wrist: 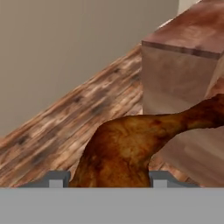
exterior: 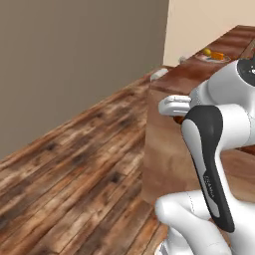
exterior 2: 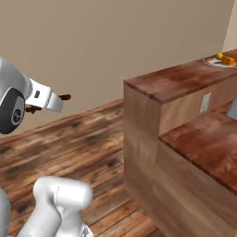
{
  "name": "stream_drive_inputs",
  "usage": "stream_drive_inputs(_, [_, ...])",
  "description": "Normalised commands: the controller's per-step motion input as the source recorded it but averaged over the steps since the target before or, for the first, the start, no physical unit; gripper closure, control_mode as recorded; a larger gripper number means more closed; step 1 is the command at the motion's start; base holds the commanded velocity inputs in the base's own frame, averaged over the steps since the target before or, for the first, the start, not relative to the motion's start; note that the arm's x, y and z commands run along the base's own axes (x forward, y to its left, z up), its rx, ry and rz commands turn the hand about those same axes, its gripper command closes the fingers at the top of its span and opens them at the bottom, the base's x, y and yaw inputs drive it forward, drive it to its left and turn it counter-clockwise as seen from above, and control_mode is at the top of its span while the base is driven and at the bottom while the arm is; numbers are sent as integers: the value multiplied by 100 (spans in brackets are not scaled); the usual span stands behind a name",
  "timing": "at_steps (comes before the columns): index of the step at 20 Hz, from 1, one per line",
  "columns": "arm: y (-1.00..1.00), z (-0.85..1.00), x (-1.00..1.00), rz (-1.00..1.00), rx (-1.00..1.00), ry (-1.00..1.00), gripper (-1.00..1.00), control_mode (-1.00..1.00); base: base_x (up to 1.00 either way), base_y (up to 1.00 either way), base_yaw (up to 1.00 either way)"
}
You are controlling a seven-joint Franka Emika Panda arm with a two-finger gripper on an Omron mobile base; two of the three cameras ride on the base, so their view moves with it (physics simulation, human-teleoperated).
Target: Take the cheese, chicken drumstick, and lemon from the fridge and place them on the plate on the dining counter to create an appetizer plate.
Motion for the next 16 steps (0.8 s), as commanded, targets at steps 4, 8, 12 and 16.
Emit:
stream_drive_inputs(4, [0,0,0,0,0,0,100,100,67,96,-54])
stream_drive_inputs(8, [0,0,0,0,0,0,100,100,64,97,-54])
stream_drive_inputs(12, [0,0,0,0,0,0,100,100,60,99,-55])
stream_drive_inputs(16, [0,0,0,0,0,0,100,100,57,98,-55])
